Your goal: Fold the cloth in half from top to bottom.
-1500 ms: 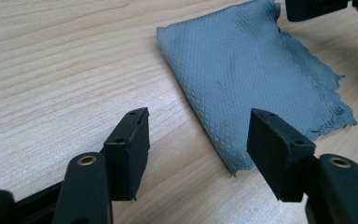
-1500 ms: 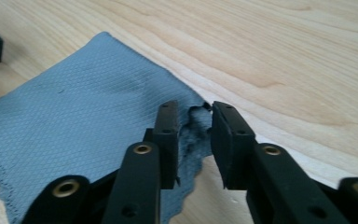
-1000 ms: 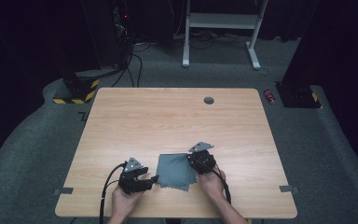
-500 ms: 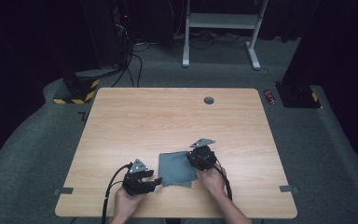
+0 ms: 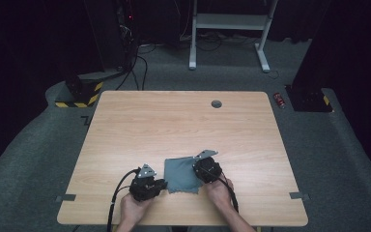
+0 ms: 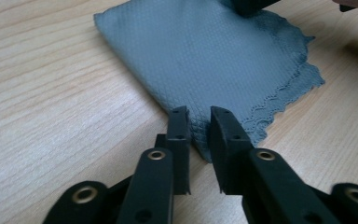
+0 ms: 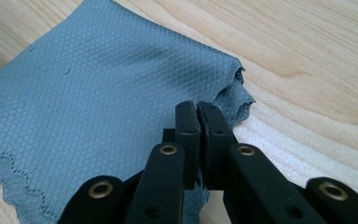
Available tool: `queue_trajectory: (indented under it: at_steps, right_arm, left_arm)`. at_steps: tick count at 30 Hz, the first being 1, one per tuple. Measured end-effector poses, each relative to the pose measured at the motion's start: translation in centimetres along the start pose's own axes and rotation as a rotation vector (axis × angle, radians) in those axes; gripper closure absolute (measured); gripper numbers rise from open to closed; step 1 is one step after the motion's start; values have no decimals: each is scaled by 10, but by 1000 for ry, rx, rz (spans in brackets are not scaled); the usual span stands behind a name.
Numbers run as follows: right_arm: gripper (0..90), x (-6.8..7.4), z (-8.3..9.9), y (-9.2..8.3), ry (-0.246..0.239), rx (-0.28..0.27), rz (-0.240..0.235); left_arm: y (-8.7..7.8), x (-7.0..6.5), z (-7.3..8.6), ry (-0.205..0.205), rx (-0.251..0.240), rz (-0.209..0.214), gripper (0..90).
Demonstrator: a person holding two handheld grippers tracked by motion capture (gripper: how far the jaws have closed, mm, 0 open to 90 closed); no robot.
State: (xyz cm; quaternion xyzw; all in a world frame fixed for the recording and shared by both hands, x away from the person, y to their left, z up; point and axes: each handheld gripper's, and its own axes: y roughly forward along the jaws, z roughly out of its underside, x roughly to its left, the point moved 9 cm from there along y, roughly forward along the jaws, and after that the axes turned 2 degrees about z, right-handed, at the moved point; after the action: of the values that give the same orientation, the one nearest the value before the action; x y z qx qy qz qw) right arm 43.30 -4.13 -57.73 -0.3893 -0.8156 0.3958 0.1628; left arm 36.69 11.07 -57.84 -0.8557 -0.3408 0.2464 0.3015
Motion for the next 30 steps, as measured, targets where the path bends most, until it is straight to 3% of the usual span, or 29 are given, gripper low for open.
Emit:
queue_trajectory:
  at_steps: [9, 12, 15, 24, 30]
  right_arm:
    - [815, -5, -7, -1, 1, 7, -9]
    - [882, -3, -7, 1, -24, 20, -9]
    - [892, -2, -7, 3, -27, 23, -16]
    - [894, -9, -24, -9, -30, -39, 7]
    - [882, -19, -21, 7, -19, 38, 19]
  left_arm:
    - [-1, -1, -3, 13, 2, 9, 868]
    - [0, -1, -1, 9, 8, 15, 887]
    - [0, -1, -2, 13, 6, 15, 890]
    - [-2, -7, -10, 16, -19, 33, 893]
    - [7, -8, -8, 0, 5, 52, 892]
